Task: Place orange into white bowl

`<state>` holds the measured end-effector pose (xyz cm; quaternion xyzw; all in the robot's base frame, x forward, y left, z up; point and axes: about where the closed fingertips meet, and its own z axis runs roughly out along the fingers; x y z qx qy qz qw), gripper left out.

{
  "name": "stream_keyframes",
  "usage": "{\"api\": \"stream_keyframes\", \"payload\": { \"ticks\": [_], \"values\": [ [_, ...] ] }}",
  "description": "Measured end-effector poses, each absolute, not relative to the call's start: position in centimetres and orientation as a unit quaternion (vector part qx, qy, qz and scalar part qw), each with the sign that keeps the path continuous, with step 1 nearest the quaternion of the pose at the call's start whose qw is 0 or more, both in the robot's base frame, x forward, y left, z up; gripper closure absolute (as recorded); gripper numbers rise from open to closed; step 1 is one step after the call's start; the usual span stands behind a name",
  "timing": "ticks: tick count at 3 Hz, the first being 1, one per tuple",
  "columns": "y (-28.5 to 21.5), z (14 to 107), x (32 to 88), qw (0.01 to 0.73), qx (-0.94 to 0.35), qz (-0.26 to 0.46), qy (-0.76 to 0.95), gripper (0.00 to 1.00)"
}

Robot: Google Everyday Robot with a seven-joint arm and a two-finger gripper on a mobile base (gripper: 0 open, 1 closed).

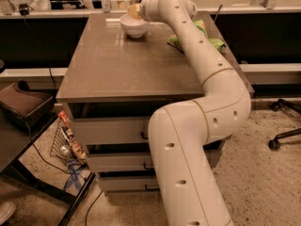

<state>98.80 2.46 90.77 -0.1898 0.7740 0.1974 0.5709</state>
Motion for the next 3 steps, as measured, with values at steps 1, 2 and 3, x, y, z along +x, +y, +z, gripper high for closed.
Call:
{"api": "stream_keyframes", "payload": {
  "ticks": [1, 2, 3],
  "values": [
    [2.66, 90.53, 98.84, 0.570, -0.190, 0.198, 0.775, 0.28],
    [2.93, 90.27, 98.87, 0.568, -0.191, 0.199, 0.775, 0.04],
    [3.07, 90.12, 98.89, 0.567, -0.192, 0.199, 0.776, 0.00]
  ]
}}
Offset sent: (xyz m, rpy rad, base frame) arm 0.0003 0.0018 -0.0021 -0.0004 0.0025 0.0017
